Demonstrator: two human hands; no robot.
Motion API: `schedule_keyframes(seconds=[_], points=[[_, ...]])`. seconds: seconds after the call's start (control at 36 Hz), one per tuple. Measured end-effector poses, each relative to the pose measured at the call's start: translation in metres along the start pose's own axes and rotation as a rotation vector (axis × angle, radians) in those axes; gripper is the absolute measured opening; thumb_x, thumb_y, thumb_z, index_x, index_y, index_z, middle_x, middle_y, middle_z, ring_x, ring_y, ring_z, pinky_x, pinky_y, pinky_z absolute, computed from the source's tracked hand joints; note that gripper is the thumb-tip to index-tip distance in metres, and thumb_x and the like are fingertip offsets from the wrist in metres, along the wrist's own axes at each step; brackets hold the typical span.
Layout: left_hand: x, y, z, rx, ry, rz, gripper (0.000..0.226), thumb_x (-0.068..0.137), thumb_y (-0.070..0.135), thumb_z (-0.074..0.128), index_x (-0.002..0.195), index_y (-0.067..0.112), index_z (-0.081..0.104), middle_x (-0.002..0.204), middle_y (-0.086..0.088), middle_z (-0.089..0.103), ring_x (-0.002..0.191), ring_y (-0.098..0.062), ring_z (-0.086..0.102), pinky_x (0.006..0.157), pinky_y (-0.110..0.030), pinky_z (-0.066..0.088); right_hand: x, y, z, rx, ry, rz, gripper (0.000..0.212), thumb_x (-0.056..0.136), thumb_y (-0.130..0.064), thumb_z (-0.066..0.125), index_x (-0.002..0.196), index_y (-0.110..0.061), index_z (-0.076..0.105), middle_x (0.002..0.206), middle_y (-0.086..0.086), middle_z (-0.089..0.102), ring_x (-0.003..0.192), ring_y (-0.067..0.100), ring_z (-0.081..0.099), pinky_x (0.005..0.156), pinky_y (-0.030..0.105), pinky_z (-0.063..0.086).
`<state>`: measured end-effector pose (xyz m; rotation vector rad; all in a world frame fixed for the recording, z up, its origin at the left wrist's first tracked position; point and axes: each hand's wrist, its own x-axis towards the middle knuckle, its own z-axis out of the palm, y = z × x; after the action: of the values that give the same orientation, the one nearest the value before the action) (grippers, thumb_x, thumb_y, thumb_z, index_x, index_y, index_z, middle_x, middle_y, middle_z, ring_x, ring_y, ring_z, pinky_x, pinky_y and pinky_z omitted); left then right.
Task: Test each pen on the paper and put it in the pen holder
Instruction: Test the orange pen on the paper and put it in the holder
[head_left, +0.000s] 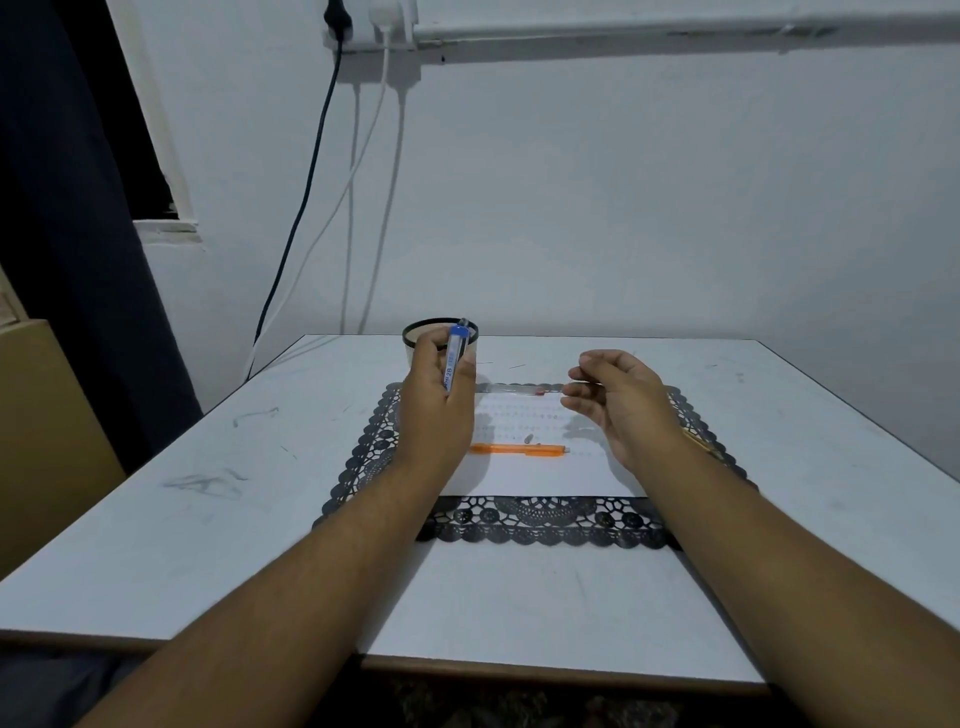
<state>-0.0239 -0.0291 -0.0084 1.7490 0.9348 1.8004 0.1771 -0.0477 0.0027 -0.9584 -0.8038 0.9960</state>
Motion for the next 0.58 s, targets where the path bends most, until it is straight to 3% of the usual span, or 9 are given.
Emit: schedule_keyframes(seconds=[0.08,0.19,0.33,0.42,0.47,0.53,0.58], points=[[0.001,-0.006,0.000,0.007,-0.033,-0.008,0.018,0.107,0.028,0.052,0.124,0.028,0.060,0.092,-0.001,0.068,0.072,-0.010,0.060,0.067,-0.031,0.049,0.000,0.000,0.000,0.002,-0.002,-0.002,0.005,0.101,-0.003,0.063,0.098,-0.005,0.066,0.082,0.011,0.068,0.064,0.020,0.067,0.060,0.029,0.061],[0.002,-0.011,0.001,0.043,-0.069,-0.017,0.021,0.108,0.030,0.050,0.126,0.029,0.061,0.076,0.011,0.058,0.063,-0.003,0.050,0.062,-0.025,0.041,-0.001,-0.001,0.001,0.011,-0.010,-0.007,0.006,0.101,-0.002,0.062,0.097,-0.005,0.065,0.083,0.012,0.066,0.061,0.019,0.069,0.061,0.030,0.063],[0.001,-0.014,0.003,0.145,-0.183,0.001,0.023,0.106,0.028,0.051,0.127,0.029,0.061,0.096,-0.002,0.072,0.078,-0.018,0.062,0.070,-0.030,0.050,0.000,-0.003,0.000,0.021,-0.001,-0.009,0.006,0.101,-0.002,0.061,0.097,-0.004,0.064,0.082,0.013,0.065,0.058,0.019,0.069,0.059,0.029,0.061],[0.007,-0.017,0.008,0.276,-0.335,0.038,0.018,0.104,0.021,0.053,0.118,0.027,0.063,0.079,-0.004,0.062,0.067,-0.008,0.053,0.059,-0.027,0.039,0.003,-0.004,-0.002,0.002,0.028,-0.011,0.006,0.101,-0.003,0.061,0.097,-0.005,0.064,0.084,0.013,0.066,0.060,0.020,0.069,0.059,0.029,0.061],[0.013,-0.018,0.012,0.404,-0.439,0.125,0.009,0.104,0.018,0.053,0.104,0.016,0.062,0.075,0.001,0.054,0.069,-0.006,0.047,0.061,-0.030,0.032,0.005,-0.005,-0.005,0.000,0.051,-0.008,0.005,0.102,-0.004,0.061,0.098,-0.005,0.064,0.085,0.014,0.066,0.062,0.022,0.069,0.060,0.031,0.061],[0.023,-0.022,0.021,0.533,-0.531,0.197,0.014,0.105,0.019,0.051,0.098,0.010,0.058,0.084,-0.002,0.054,0.080,-0.015,0.050,0.068,-0.035,0.033,0.007,-0.005,-0.008,0.005,0.074,0.001,0.004,0.102,-0.004,0.060,0.100,-0.005,0.063,0.087,0.014,0.066,0.063,0.024,0.070,0.062,0.033,0.062],[0.033,-0.027,0.032,0.640,-0.616,0.223,0.021,0.107,0.027,0.047,0.110,0.013,0.062,0.098,-0.002,0.052,0.090,-0.021,0.051,0.075,-0.036,0.039,0.009,-0.006,-0.011,0.014,0.092,0.008,0.003,0.102,-0.005,0.060,0.103,-0.004,0.063,0.089,0.015,0.065,0.065,0.025,0.070,0.064,0.034,0.062]])
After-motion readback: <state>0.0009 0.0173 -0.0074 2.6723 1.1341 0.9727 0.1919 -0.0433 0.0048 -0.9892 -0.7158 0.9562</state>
